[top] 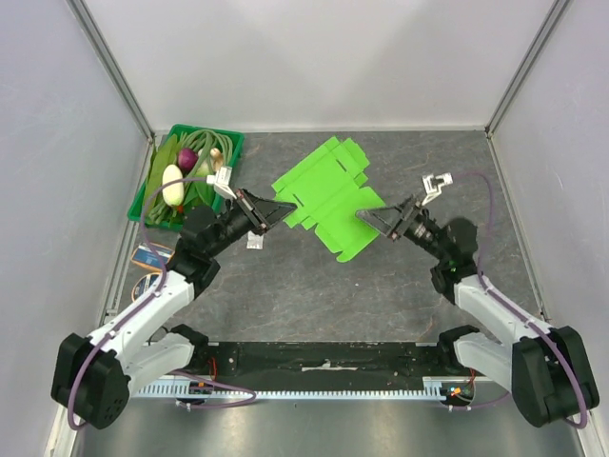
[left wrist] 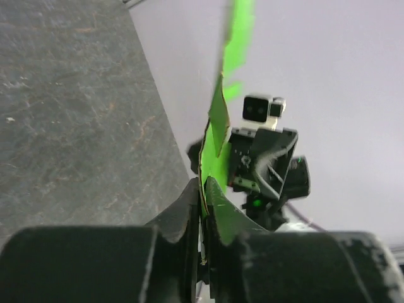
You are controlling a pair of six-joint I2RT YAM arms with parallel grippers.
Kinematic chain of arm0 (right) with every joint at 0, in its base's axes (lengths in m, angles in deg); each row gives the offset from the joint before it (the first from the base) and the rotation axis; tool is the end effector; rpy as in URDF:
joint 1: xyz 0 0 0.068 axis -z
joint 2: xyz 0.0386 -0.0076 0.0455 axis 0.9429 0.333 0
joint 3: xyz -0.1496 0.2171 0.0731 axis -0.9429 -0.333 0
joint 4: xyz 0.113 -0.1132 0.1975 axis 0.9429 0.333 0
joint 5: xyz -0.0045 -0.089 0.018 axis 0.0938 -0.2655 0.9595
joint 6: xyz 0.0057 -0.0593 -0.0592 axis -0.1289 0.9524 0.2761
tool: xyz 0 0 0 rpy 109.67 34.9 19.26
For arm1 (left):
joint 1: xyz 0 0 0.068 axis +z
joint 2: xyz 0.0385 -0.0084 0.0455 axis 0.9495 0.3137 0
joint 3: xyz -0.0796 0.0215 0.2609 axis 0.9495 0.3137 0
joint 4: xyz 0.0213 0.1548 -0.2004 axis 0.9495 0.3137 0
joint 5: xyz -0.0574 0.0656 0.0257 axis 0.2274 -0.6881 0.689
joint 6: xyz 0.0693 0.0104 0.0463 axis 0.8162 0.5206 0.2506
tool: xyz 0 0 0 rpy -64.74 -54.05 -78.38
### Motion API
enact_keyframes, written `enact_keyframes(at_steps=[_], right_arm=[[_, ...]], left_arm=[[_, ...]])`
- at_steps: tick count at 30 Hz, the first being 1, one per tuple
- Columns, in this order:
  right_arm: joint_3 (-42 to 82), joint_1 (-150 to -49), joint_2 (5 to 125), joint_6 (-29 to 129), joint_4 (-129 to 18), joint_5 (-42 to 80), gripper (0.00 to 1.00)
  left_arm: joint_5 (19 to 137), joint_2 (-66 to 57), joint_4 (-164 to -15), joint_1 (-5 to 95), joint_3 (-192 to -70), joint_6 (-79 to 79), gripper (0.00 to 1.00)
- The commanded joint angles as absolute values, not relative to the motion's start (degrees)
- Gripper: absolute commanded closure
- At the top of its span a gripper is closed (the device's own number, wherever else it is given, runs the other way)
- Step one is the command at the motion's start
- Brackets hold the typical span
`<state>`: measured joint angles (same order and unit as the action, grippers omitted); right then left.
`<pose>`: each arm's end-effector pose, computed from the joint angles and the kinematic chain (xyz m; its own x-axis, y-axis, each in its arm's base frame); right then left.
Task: Fold the paper box
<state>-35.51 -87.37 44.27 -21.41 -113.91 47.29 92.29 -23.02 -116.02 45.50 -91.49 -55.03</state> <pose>0.2133 0.1098 0.2772 -0.6936 0.6175 -0.3709 -0.4439 0.0391 0.8952 0.2194 -0.1394 0.3014 -0.6624 -0.6173 -0.4244 0.3591 0.2356 -0.9031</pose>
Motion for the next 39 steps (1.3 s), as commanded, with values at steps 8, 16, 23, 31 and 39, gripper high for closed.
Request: enact_keyframes(at_steps=[8, 16, 23, 31, 39], right_arm=[[2.8, -85.8, 48.7, 46.7, -35.9, 22.7, 0.02], [21.3, -100.9, 62.4, 72.7, -28.9, 55.6, 0.07], [32.6, -105.7, 72.0, 80.7, -14.4, 65.1, 0.22], [30.6, -106.3, 73.2, 83.1, -12.6, 73.2, 0.5], [23.0, -106.5, 69.2, 65.5, -26.8, 66.6, 1.0]], left_arm=[[89.9, -30.4, -71.6, 46.4, -105.6, -19.6, 0.98], [103.0, -29.4, -54.5, 46.4, -112.2, -0.4, 0.98], [111.1, -29.1, -51.9, 46.4, -115.4, 3.0, 0.97], [114.0, -28.6, -51.5, 46.4, -117.2, 4.2, 0.96], [110.5, -31.6, -54.9, 46.4, -117.2, 1.3, 0.53]])
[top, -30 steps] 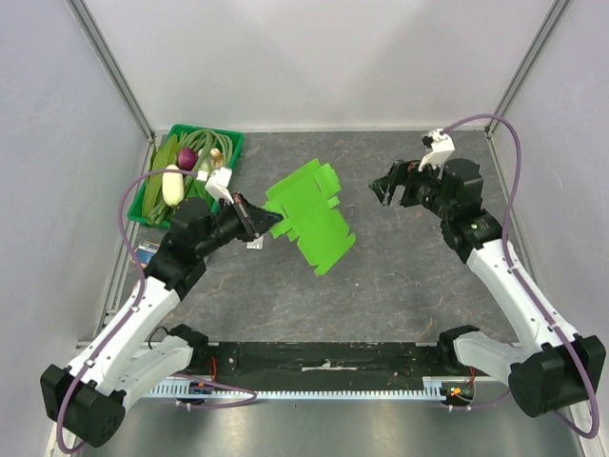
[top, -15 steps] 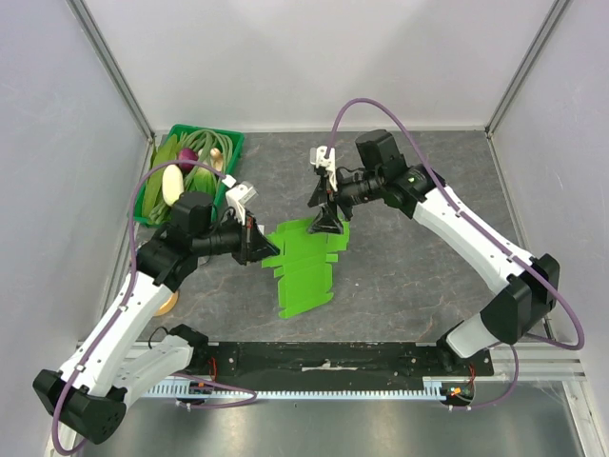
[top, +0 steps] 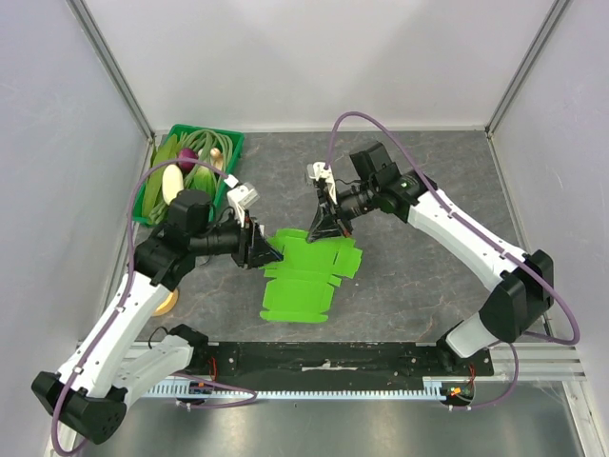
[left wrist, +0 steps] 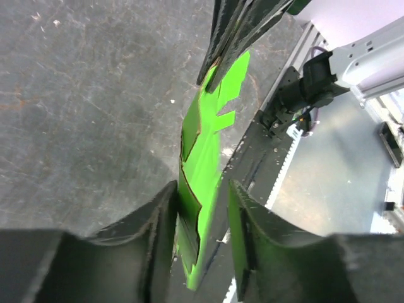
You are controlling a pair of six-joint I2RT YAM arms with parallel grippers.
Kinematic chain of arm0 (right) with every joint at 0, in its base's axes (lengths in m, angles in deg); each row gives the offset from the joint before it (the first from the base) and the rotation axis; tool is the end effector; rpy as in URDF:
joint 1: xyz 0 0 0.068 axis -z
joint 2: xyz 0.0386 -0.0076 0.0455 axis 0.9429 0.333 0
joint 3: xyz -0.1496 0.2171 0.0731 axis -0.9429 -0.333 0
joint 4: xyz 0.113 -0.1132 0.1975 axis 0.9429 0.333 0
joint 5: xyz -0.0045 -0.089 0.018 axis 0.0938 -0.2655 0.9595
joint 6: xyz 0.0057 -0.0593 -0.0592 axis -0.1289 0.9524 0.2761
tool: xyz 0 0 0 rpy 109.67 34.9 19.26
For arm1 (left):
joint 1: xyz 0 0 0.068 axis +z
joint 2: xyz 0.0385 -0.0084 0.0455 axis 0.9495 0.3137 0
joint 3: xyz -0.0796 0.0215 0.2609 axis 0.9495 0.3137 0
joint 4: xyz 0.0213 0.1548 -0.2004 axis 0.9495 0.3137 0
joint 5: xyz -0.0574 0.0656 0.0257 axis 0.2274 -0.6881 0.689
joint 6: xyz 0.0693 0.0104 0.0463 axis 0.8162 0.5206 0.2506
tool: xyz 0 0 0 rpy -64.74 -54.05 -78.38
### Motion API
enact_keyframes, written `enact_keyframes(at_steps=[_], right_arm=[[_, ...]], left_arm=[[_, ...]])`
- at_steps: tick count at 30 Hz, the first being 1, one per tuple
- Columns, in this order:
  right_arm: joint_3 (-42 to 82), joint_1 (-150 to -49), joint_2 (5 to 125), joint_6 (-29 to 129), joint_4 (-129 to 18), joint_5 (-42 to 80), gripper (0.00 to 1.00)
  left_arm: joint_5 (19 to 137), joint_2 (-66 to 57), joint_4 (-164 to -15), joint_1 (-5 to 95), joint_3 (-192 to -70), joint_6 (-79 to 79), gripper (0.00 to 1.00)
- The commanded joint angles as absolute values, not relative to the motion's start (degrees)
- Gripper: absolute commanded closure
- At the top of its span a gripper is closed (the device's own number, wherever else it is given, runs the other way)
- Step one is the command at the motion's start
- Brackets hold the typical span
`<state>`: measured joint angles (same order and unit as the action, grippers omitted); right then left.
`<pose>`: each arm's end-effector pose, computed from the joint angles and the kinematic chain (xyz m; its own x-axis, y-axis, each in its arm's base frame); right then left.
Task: Fold the paper box
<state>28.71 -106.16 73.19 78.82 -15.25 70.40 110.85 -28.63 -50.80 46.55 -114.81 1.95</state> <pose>0.2363 0.2470 0.3382 -0.2425 -0.4107 -0.8789 -0.9477 -0.0936 0.3052 0.1576 -0.1275 0.3291 -0.6106 0.1507 -0.7774 0.7338 0.4770 -0.4838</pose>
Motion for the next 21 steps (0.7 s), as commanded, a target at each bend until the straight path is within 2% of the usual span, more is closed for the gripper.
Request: enact_keyframes(at_steps=[1, 3, 4, 6, 9, 12, 21], right_arm=[[21.2, -106.5, 66.6, 62.0, -30.3, 59.3, 1.0], [17.2, -106.4, 64.1, 56.6, -37.0, 49.6, 1.0], [16.5, -106.4, 62.7, 52.2, -37.7, 43.9, 1.0], [15.5, -106.4, 62.3, 49.9, -37.8, 41.8, 1.0], [15.1, -106.4, 61.4, 45.2, -37.4, 38.4, 1.0], [14.7, -106.4, 60.4, 40.9, -37.9, 37.3, 1.0], [12.6, -106.4, 58.2, 35.6, -41.9, 36.3, 1.0]], left_arm=[[106.1, -33.7, -55.2, 46.4, -117.1, 0.9, 0.49], [98.5, -36.3, -55.4, 46.4, -117.4, -1.3, 0.43], [89.9, -38.8, -55.6, 46.4, -117.9, -2.5, 0.42], [84.7, -40.2, -56.5, 46.4, -118.2, -7.2, 0.39], [88.6, -38.1, -58.5, 46.3, -120.9, -10.3, 0.38], [93.2, -30.6, -56.7, 46.1, -129.4, -13.8, 0.37], [92.7, -18.5, -62.2, 40.7, -136.3, -18.7, 0.39]])
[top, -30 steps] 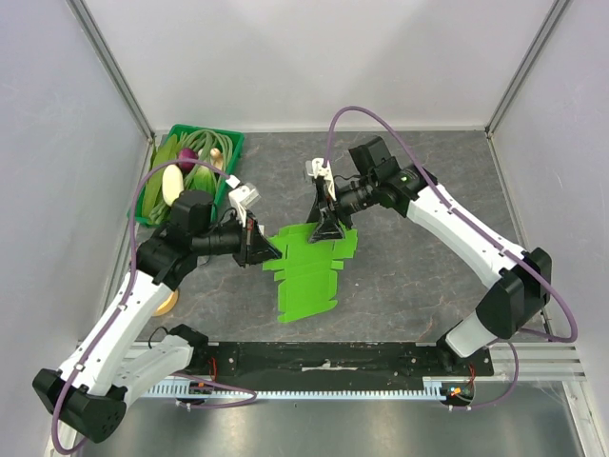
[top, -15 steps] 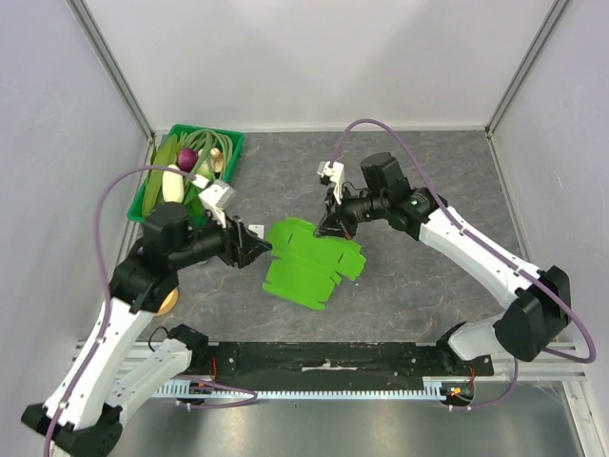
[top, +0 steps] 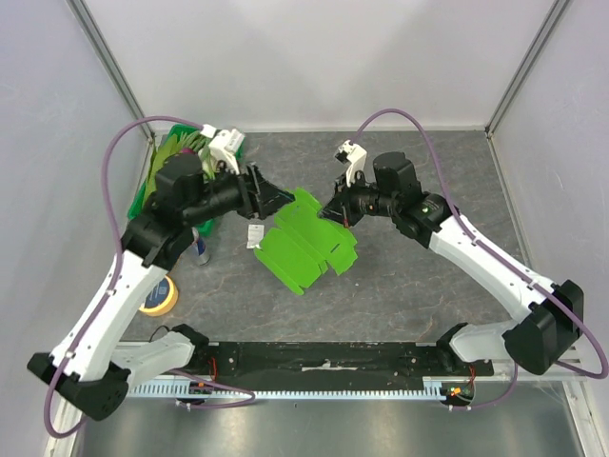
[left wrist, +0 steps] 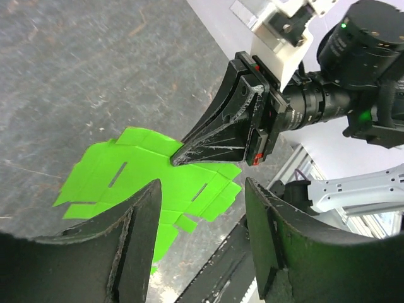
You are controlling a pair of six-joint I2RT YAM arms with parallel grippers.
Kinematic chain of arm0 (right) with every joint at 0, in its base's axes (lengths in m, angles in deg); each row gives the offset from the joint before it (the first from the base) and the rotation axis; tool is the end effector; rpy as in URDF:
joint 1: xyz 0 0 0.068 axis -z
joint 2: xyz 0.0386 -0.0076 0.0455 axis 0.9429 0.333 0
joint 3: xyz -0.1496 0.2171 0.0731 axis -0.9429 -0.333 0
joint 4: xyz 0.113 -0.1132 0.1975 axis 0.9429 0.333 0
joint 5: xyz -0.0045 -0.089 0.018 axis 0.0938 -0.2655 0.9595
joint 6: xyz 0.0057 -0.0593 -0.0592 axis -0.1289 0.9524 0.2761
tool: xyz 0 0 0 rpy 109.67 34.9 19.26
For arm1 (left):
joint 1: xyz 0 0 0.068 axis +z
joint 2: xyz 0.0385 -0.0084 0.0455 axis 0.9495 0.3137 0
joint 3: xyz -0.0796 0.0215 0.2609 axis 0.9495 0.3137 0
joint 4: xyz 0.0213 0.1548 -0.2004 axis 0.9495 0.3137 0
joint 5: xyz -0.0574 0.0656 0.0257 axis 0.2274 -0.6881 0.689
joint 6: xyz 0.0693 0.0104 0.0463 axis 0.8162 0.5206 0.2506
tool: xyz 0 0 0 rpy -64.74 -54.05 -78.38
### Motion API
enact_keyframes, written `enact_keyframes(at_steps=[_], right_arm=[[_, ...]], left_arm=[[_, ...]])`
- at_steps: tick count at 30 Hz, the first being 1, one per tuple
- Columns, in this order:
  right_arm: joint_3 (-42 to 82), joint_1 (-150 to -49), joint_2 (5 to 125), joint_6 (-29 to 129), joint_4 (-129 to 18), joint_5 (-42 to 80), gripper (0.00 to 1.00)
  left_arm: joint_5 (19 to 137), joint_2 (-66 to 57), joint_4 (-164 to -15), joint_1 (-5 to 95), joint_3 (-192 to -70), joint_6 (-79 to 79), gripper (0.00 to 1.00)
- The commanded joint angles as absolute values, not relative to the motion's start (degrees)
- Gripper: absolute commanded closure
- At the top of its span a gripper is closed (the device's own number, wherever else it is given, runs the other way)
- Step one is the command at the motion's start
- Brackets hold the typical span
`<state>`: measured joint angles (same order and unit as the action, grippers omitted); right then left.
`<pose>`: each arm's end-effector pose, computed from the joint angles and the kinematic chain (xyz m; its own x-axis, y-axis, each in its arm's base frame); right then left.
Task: Fold the paper box
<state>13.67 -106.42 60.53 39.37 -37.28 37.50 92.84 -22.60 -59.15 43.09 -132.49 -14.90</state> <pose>0.2460 0.2181 0.3395 -0.5914 -0.0968 -0.8005 -0.7030 0.5482 0.4531 0.1863 -0.1345 0.4296 -0.5103 -0.1853 -0.8398 0.6146 0.6046 -0.5068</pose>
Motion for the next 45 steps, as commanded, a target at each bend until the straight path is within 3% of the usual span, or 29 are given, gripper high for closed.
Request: enact_keyframes(at_steps=[1, 6, 12, 21, 32, 40, 45], right_arm=[[12.4, -106.4, 58.1, 35.5, -42.5, 36.8, 1.0], [10.9, -106.4, 56.7, 34.6, -44.3, 38.6, 1.0], [10.5, -106.4, 55.9, 34.1, -45.2, 39.4, 1.0], [10.9, -106.4, 56.0, 32.7, -46.7, 37.6, 1.0], [11.7, -106.4, 58.2, 29.1, -47.9, 34.7, 1.0], [8.2, -106.2, 57.3, 20.7, -57.0, 38.5, 1.0], [6.7, -101.8, 56.7, 19.8, -57.4, 43.3, 1.0]], left_arm=[[89.5, -17.7, -62.0, 39.6, -136.6, -18.7, 0.39], [81.5, -14.7, -63.3, 38.5, -138.9, -16.4, 0.38], [84.8, -4.8, -59.1, 38.5, -147.0, -15.2, 0.37], [86.0, -0.9, -58.0, 37.8, -147.8, -16.9, 0.39], [88.5, -5.8, -63.1, 35.6, -139.0, -20.0, 0.4], [89.7, -8.0, -68.7, 34.6, -132.6, -23.0, 0.4], [77.2, -20.8, -68.4, 34.6, -127.0, -20.0, 0.38]])
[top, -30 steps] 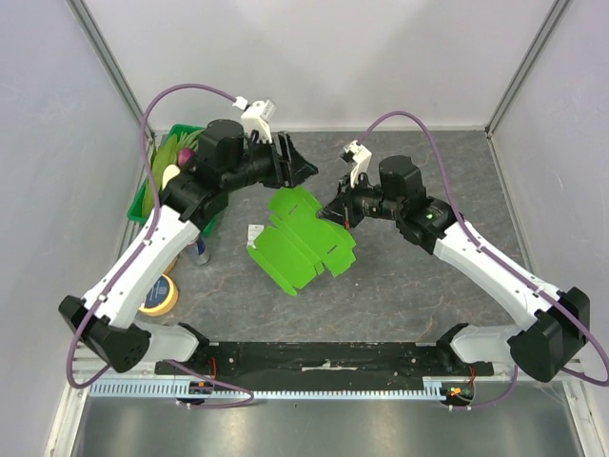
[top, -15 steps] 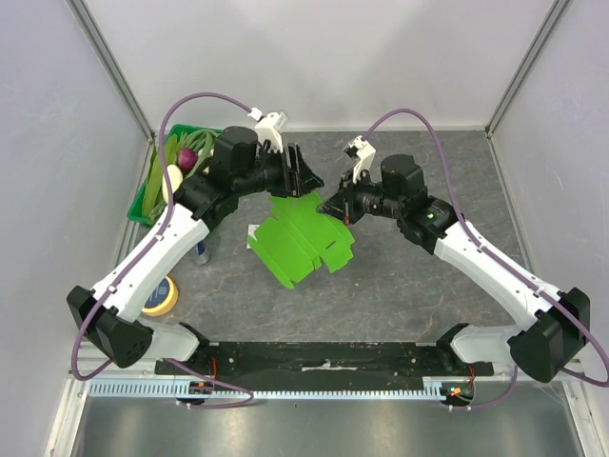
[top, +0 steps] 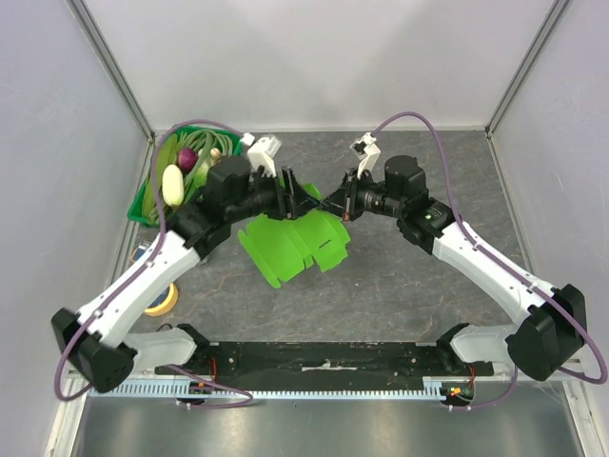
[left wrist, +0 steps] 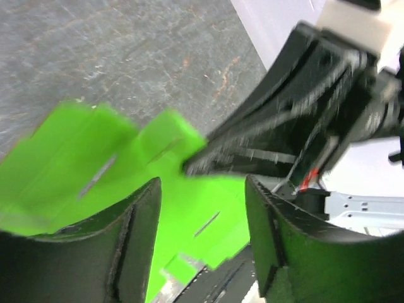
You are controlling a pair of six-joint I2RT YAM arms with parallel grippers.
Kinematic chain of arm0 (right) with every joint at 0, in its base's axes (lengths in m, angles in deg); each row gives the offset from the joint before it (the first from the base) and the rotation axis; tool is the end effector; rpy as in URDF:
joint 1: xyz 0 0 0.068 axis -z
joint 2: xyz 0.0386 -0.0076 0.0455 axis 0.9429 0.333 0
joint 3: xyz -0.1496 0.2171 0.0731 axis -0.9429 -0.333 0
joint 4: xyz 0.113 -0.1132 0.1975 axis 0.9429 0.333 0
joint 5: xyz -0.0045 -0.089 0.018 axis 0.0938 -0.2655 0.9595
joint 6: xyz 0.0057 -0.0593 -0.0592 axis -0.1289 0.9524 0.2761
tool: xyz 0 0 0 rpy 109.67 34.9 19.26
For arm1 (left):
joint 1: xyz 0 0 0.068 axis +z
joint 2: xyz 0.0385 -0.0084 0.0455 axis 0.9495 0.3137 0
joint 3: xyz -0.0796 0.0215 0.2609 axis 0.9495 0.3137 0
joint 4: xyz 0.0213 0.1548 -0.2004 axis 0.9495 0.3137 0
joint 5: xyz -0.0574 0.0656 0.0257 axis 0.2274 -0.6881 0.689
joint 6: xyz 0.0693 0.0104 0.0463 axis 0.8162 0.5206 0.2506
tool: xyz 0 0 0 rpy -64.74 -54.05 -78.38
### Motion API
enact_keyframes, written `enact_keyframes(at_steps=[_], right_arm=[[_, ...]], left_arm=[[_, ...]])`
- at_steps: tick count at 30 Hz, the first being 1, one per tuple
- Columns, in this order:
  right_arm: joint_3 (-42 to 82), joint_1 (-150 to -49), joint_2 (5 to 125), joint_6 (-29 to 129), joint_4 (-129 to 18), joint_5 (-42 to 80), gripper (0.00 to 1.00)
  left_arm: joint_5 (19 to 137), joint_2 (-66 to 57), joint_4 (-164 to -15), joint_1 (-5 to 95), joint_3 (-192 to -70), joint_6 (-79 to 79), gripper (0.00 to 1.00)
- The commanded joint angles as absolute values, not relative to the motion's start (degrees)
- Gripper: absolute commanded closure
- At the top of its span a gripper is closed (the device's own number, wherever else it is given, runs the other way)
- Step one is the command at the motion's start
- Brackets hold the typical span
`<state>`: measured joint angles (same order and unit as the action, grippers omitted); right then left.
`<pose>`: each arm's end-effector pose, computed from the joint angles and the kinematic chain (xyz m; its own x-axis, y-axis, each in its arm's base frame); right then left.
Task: Fold the paper box
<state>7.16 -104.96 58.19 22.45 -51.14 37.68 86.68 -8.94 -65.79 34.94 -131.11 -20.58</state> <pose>0.2509 0.2116 0.3411 -0.6744 0.1500 -0.7230 -0.5790 0.5003 0.6438 0.2323 -0.2004 0.3769 -0.6577 -0.1404 -0.7401 0.5219 0.6236 -0.5820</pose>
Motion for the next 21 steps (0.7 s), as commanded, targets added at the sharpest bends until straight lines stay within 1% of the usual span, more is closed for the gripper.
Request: enact_keyframes(at_steps=[1, 3, 6, 9, 11, 13, 14, 15, 17, 18, 19, 21], right_arm=[[6.3, -101.1, 56.5, 19.8, -57.6, 44.8, 1.0], [5.5, -99.2, 55.9, 19.8, -58.1, 47.9, 1.0], [4.6, -98.0, 54.7, 20.2, -59.0, 51.9, 1.0], [3.7, -96.8, 54.1, 19.8, -60.5, 54.6, 1.0], [3.2, -96.0, 53.9, 19.6, -60.9, 57.1, 1.0], [3.1, -95.0, 53.6, 19.5, -61.8, 60.4, 1.0], [3.2, -94.7, 53.3, 19.7, -62.1, 61.4, 1.0], [3.3, -94.5, 53.2, 19.9, -62.4, 62.5, 1.0], [3.5, -93.9, 53.1, 20.4, -62.4, 64.1, 1.0], [3.6, -93.8, 53.0, 20.2, -62.5, 64.5, 1.0], [3.7, -93.7, 52.9, 20.0, -62.6, 64.8, 1.0], [3.6, -93.7, 52.6, 19.5, -63.3, 65.2, 1.0]], left_arm=[[74.3, -24.3, -68.4, 34.8, -124.8, -19.2, 0.33], [67.3, -32.1, -65.5, 36.2, -119.9, -19.2, 0.3], [65.8, -36.4, -61.5, 39.4, -116.2, -20.5, 0.27], [64.8, -37.2, -58.4, 42.2, -116.1, -23.2, 0.32], [64.3, -35.1, -56.8, 43.7, -117.9, -23.4, 0.35], [68.0, -30.3, -54.7, 47.2, -119.9, -21.4, 0.43], [70.9, -28.8, -54.3, 48.8, -121.4, -20.7, 0.44], [79.2, -27.3, -54.7, 52.2, -121.8, -20.1, 0.44], [87.3, -24.9, -57.5, 55.6, -122.2, -19.2, 0.41], [93.5, -24.8, -58.8, 56.1, -122.0, -19.1, 0.4], [96.3, -25.1, -63.1, 56.2, -121.4, -19.2, 0.4], [101.6, -25.8, -65.8, 56.2, -119.8, -20.3, 0.4]])
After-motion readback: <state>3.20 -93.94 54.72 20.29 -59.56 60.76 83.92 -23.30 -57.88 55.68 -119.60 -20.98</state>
